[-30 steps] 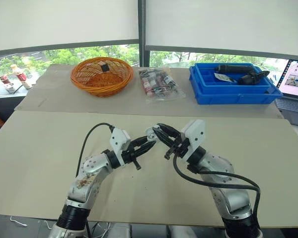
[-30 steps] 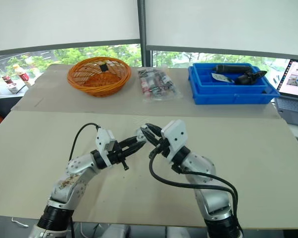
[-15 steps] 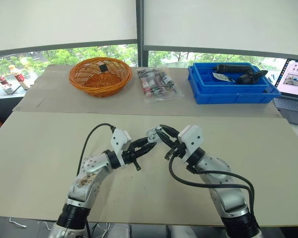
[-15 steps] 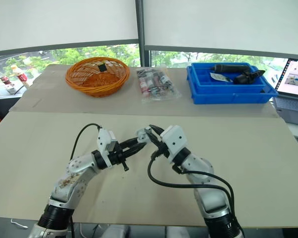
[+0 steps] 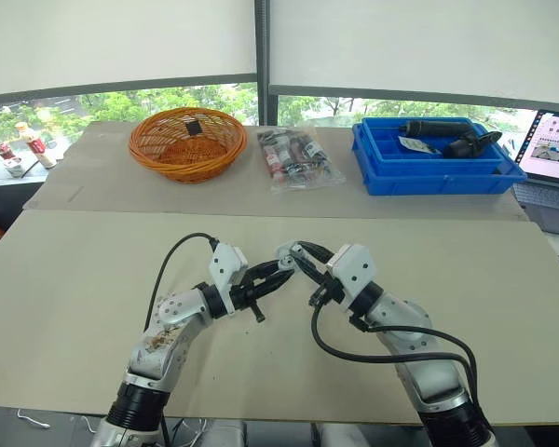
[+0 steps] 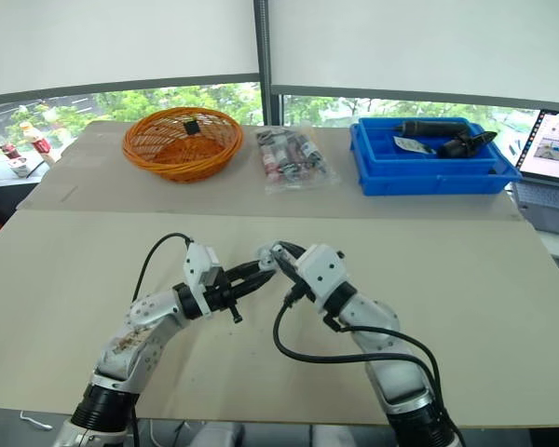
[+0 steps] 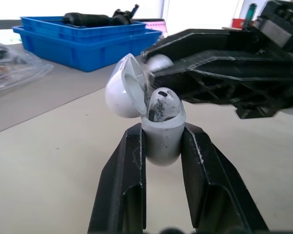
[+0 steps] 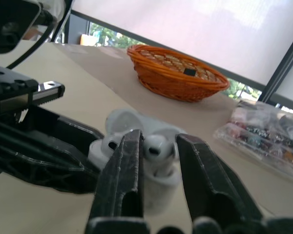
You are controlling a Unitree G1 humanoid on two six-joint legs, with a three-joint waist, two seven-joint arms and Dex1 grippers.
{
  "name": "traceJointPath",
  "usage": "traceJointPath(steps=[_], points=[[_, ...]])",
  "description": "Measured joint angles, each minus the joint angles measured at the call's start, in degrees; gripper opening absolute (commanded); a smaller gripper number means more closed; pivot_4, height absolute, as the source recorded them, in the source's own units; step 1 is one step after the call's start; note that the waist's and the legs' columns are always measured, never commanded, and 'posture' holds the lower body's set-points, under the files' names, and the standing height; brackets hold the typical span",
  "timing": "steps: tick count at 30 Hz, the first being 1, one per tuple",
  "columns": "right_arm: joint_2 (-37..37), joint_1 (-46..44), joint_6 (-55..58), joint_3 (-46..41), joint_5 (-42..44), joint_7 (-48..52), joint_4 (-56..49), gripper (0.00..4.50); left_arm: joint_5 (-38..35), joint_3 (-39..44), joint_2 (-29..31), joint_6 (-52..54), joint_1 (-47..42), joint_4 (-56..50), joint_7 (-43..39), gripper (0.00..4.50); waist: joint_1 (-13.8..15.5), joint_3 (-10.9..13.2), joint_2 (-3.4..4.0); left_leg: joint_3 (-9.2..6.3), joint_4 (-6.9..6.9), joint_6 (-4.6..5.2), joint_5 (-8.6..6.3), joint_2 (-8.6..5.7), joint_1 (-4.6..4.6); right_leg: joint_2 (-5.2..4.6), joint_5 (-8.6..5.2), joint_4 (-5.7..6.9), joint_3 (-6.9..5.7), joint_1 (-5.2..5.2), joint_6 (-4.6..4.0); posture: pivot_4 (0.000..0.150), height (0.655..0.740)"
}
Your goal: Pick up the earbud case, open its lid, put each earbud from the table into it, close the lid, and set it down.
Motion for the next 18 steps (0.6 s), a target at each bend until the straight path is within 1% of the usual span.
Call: traceJointPath(steps=[3,6,9,12,14,16,18], points=[[-0.6,0.4,2.3,-0.9,2.0,1.1,-1.2,3.43,0.0,0.3,0.1,0.0,0.0,0.0,0.0,0.51,0.0,0.0,0.00,0.00,0.00,0.00,0.00,0.00,0.00,0.00,0.00,0.00,0.00,0.00,0.00,0.150,0.7136],[-1.5,1.3,6.6,-1.8,5.7,2.6,-3.8,3.46,0.0,0.3,-0.1,-0.1,0.0,0.0,-0.1,0.51,0.0,0.0,0.00,-0.01,0.00,0.00,0.00,0.00,-0.04,-0.01,0.00,-0.02,0.00,0.00,0.00,0.150,0.7136],[-4.9,2.0,12.9,-6.8,11.6,3.9,-8.8,3.46,0.0,0.2,0.0,-0.2,0.0,0.0,-0.4,0.51,0.3,0.0,0.02,-0.03,0.03,0.00,0.00,-0.01,-0.09,-0.02,0.00,-0.03,-0.01,0.00,0.00,0.150,0.7136],[-11.8,2.1,19.8,-16.1,18.2,5.9,-13.2,3.46,-0.1,-0.3,1.1,-0.2,-0.5,0.7,-2.8,0.51,0.4,0.0,0.02,-0.03,0.04,0.01,0.00,-0.02,-0.09,-0.02,0.00,-0.06,-0.03,0.03,0.01,0.150,0.7136],[-17.5,1.6,23.4,-20.7,21.9,8.3,-13.6,3.46,-0.1,-2.0,1.8,-0.3,-1.9,2.1,-6.1,0.51,0.4,0.0,0.05,-0.03,0.04,0.01,0.00,-0.03,-0.09,-0.01,0.00,-0.06,-0.03,0.03,0.01,0.150,0.7136],[-22.3,-0.3,25.7,-22.6,23.8,11.0,-13.3,2.92,0.0,-4.2,2.1,-0.5,-3.3,3.3,-9.4,0.51,0.2,0.1,0.09,-0.02,0.03,0.01,-0.01,-0.03,-0.07,0.00,0.00,-0.07,-0.02,0.03,0.01,0.150,0.7136],[-26.8,-3.1,27.2,-22.0,24.3,14.2,-11.5,2.29,0.4,-6.8,2.0,-1.8,-5.1,4.5,-12.9,0.51,-0.1,0.1,0.10,-0.01,0.03,0.02,-0.01,-0.03,-0.07,0.02,0.00,-0.07,-0.02,0.03,0.00,0.150,0.7136]])
